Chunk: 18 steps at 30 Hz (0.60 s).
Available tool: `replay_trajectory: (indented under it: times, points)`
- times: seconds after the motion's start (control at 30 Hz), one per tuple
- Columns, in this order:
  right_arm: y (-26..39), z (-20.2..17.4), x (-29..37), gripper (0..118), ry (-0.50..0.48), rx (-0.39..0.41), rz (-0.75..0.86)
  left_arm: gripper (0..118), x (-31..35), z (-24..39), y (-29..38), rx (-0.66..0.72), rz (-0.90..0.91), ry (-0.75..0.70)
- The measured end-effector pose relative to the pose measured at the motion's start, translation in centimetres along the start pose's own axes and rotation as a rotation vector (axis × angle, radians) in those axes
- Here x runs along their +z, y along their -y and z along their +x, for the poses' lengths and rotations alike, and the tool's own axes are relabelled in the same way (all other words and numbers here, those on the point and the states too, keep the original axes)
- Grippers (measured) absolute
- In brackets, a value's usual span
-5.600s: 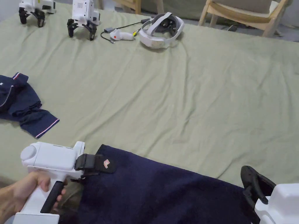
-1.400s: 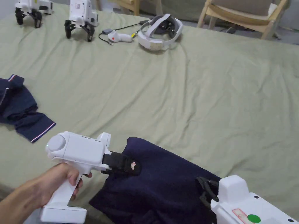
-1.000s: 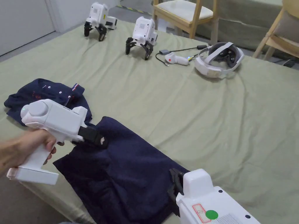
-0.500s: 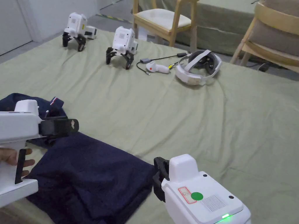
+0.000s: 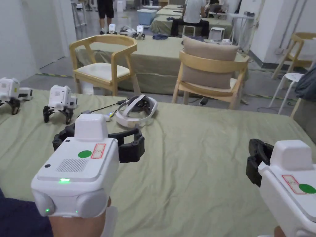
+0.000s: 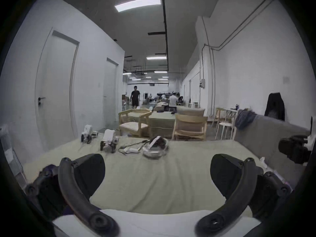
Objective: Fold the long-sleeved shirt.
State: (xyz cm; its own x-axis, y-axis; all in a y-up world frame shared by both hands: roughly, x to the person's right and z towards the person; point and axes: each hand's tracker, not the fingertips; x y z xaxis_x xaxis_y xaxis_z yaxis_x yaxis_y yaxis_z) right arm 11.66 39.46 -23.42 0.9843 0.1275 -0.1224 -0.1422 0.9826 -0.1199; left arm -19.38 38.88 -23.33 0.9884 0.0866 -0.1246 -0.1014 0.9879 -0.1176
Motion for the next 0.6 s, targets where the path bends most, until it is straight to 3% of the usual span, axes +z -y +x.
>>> replay_trajectory:
  times: [0.1,0.13,0.17,0.2,0.23,0.3,0.6]
  points:
    - [-0.4,3.3,0.4,0,0.085,-0.015,0.027,111,0.4,4.8,-0.3,-0.075,0.114,0.008]
    - [-0.5,4.1,0.4,13,0.088,-0.023,0.036,111,0.3,5.5,-0.8,-0.066,0.106,0.017]
    - [-0.6,4.9,0.5,57,0.099,-0.017,0.043,111,0.2,6.1,-1.0,-0.06,0.102,0.053]
    - [-0.7,5.4,0.4,94,0.101,-0.006,0.042,111,0.1,6.5,-1.1,-0.05,0.103,0.068]
    - [-0.9,5.9,0.2,118,0.132,0.009,0.038,111,-0.1,6.7,-1.4,-0.055,0.096,0.063]
    - [-1.1,7.0,1.3,118,0.146,-0.016,0.124,111,-0.4,6.6,-1.5,-0.05,0.099,0.07]
    - [-1.5,7.0,0.9,118,0.148,-0.032,0.119,111,-1.0,5.3,-1.6,-0.062,0.06,0.052]
